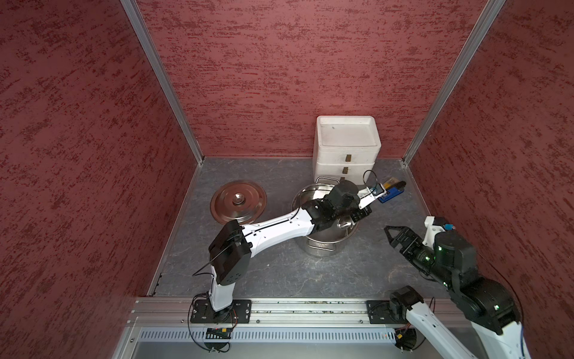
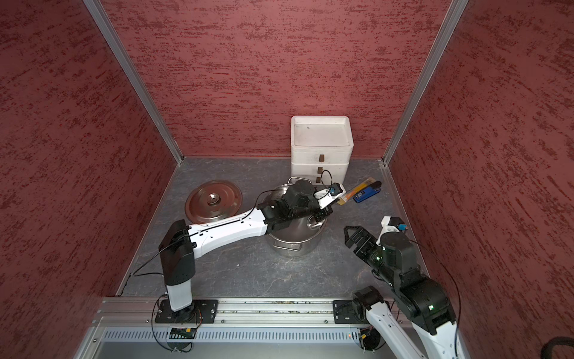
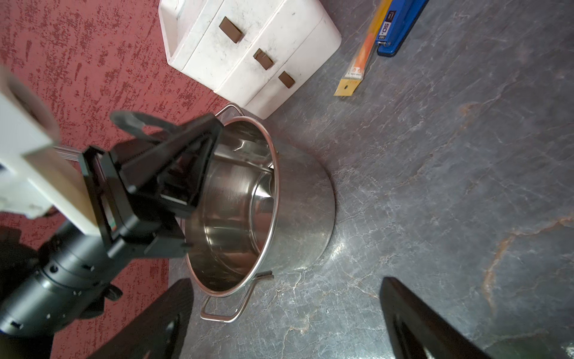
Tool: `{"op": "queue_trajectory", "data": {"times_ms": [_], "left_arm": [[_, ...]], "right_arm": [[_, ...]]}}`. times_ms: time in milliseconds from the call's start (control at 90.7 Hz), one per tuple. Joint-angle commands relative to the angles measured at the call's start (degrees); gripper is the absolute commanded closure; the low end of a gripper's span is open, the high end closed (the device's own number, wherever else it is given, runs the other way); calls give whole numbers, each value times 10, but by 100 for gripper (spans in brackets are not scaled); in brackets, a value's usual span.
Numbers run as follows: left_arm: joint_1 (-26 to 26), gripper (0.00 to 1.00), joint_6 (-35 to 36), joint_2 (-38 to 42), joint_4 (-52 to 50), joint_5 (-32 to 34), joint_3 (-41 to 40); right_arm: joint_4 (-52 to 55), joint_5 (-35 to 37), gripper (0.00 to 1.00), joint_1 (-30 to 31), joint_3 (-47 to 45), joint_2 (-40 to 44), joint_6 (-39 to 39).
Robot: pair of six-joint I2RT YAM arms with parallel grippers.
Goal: Stir the soup with a spoon
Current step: Stir the soup in the pan with a stick.
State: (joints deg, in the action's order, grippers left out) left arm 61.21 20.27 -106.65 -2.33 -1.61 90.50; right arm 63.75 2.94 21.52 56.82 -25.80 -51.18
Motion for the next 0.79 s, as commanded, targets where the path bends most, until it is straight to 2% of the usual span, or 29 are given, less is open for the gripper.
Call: {"op": "queue_trajectory", "data": {"times_ms": [0,242,419,617,782], "left_arm": [[19,100,-2,60,6,6,-31],[55,100,-49,171,-43,59,-127],[52,100,-64,242,-70,103,-192],[-12,100,-76,273,-58,140,-236],[-89,100,-76,258,-19,143,-249]], "right_arm": [[1,13,2,3,-8,6,-3],[-28,-10,1,3,-28,-5,-1],[-52,-23,1,3,-35,-22,3],[-78,-39,2,3,-33,-48,11],[-85,-42,2,3,-29,-57,12]]}}
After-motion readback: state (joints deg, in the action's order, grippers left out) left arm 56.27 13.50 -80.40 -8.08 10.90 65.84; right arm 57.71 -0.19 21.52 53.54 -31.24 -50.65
